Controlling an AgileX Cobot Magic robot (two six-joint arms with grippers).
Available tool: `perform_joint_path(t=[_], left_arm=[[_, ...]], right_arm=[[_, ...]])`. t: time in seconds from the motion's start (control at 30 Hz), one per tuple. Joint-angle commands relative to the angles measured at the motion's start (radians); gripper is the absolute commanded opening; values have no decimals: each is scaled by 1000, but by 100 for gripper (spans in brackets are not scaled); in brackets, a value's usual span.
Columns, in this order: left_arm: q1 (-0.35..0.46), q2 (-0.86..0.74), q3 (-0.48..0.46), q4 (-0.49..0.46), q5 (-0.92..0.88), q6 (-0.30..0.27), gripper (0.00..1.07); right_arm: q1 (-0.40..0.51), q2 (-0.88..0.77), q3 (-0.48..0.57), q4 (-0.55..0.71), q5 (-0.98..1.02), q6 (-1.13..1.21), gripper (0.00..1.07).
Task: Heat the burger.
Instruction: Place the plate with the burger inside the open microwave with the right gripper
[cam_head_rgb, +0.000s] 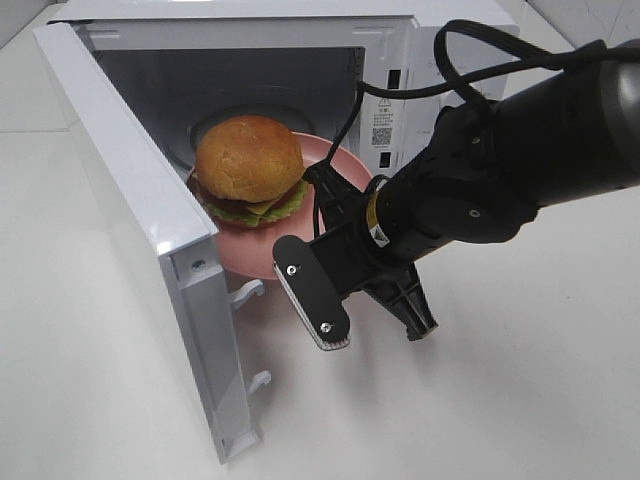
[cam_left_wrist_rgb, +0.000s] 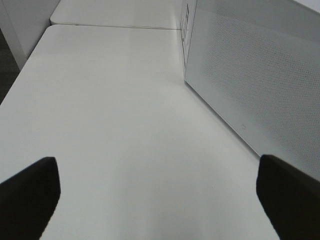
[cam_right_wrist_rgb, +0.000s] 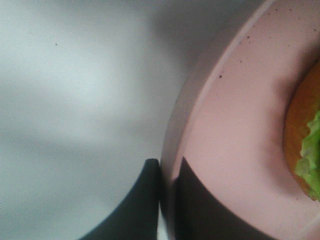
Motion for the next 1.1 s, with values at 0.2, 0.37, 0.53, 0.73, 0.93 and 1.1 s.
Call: perform_joint_path(t=[0.2,0.37,0.53,0.73,0.93,1.1], left_arm=[[1,-14,3,-5,-2,-5,100],[1,-14,3,-5,-2,-5,100],[1,-14,3,-5,-2,-5,100],[1,-14,3,-5,-2,-5,100],[1,-14,3,-5,-2,-5,100],[1,-14,3,-5,-2,-5,100]], right_arm=[[-30,17,-83,-14,-40,-29,0],[-30,56,-142,-14,-34,-48,0],[-30,76,-166,-13,-31,-51,0],[-30,107,-204,-13,-29,-59,0],[-30,123,-216,-13,-27,-82,0],[-30,126,-249,-13,-11,-83,0]])
